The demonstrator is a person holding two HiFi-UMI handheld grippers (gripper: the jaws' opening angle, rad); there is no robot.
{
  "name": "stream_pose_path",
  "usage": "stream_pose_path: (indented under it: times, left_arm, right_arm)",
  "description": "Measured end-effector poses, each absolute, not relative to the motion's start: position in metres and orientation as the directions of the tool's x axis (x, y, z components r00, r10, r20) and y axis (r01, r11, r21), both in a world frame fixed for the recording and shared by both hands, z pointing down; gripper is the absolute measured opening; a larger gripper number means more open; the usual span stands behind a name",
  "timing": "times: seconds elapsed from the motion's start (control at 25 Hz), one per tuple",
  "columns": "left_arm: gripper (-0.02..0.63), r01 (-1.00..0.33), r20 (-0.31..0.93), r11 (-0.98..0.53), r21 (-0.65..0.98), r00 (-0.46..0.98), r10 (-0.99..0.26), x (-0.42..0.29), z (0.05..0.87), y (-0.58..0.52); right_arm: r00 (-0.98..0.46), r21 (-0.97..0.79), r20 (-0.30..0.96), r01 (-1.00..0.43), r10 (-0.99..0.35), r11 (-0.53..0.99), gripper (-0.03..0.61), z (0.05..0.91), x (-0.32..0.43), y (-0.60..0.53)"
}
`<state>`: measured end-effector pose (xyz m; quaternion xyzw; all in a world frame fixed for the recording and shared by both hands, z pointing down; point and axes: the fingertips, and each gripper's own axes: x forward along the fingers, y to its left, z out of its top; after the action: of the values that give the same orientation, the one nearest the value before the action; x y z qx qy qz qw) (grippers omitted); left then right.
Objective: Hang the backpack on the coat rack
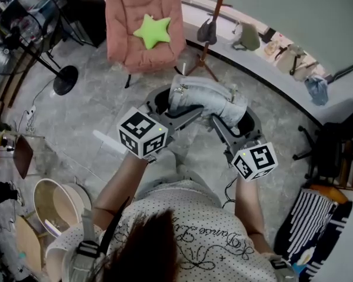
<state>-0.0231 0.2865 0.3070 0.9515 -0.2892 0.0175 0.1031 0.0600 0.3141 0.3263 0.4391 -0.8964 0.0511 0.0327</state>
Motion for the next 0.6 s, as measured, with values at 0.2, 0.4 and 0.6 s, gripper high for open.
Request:
stream_pose_path:
  times: [0.2,0.4,0.6]
  left_arm:
    - [0.348,-0.559,0.089,-0.81,0.176,0.829,-0.552,-0.021,0.306,0.285]
    - [0.347,-0.557,0.081,-0.814,0.169,0.83,-0.551,-0.023,0.306,0.266]
    - [0.347,-0.534,0.087,-0.828,0.167,0.845,-0.528,-0.022,0.308,0.217]
  right_arm:
    - [-0.616,-0.07,0.093,-0.788,-0.782,0.612,0.338,0.326,0.062,0.312]
    - [-0.612,-0.082,0.084,-0.791,-0.786,0.607,0.337,0.328,0.06,0.294]
    - [-0.591,-0.082,0.088,-0.806,-0.802,0.586,0.338,0.329,0.06,0.247]
